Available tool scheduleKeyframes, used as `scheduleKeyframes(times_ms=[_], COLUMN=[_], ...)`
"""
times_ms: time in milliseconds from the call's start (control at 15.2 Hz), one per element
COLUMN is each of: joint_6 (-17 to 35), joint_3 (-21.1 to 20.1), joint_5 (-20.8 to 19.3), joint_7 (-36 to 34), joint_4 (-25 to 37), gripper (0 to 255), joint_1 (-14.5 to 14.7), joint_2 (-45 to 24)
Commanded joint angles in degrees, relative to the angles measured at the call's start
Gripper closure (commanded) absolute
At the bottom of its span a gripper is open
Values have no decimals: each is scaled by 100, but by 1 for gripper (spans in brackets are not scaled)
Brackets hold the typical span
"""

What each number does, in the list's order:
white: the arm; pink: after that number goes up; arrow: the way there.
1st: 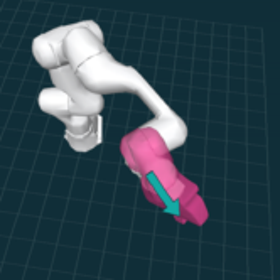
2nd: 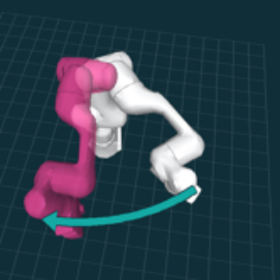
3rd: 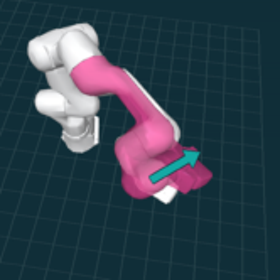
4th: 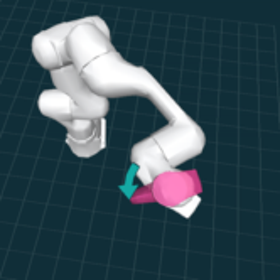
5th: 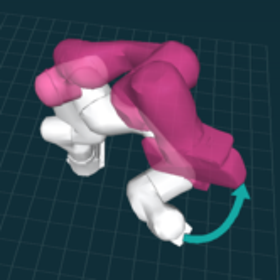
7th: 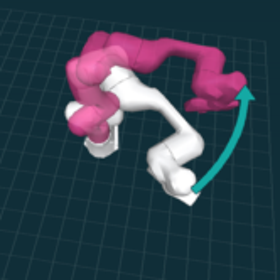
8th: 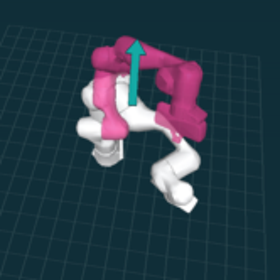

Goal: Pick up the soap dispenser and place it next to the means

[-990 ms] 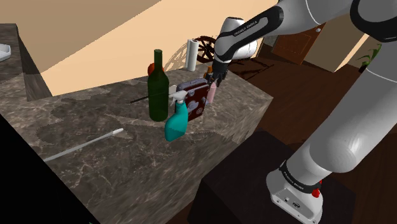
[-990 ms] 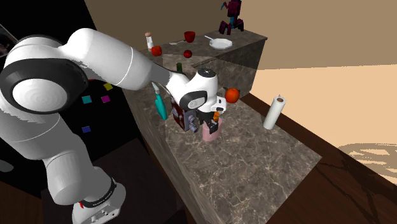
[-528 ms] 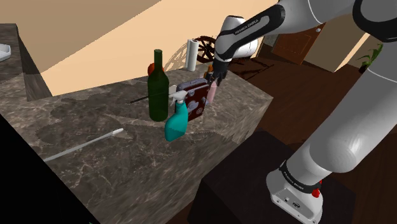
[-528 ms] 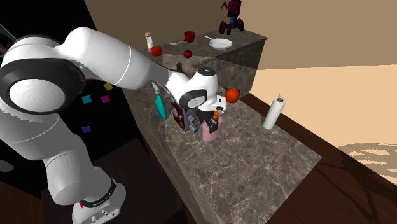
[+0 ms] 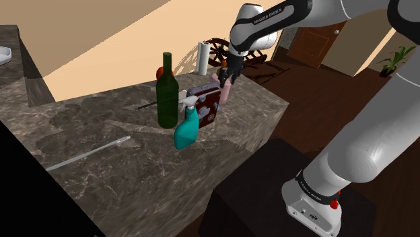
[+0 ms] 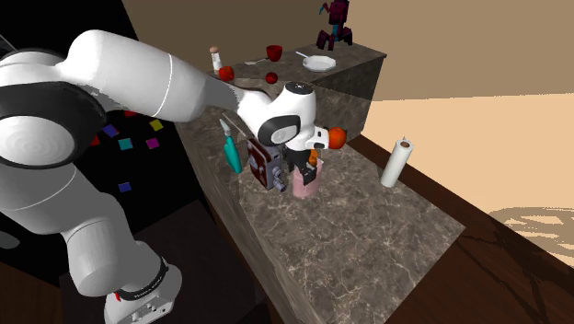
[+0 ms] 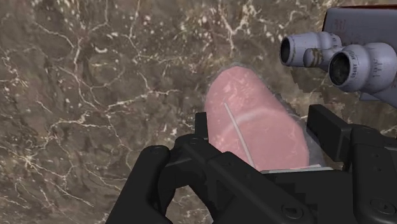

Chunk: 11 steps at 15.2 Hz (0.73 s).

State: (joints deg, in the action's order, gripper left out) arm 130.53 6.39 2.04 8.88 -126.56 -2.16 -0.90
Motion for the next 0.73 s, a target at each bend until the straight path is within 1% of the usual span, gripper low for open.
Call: scheduleKeyframes(times_ms=[0,660], joint_6=[-149,-903], joint_3=[7,3], joint_5=[-14,-74], joint_7=[1,-54], joint_4=[73,509], gripper=[255,255], joint_1=[-6,-5], joint_2=[75,398])
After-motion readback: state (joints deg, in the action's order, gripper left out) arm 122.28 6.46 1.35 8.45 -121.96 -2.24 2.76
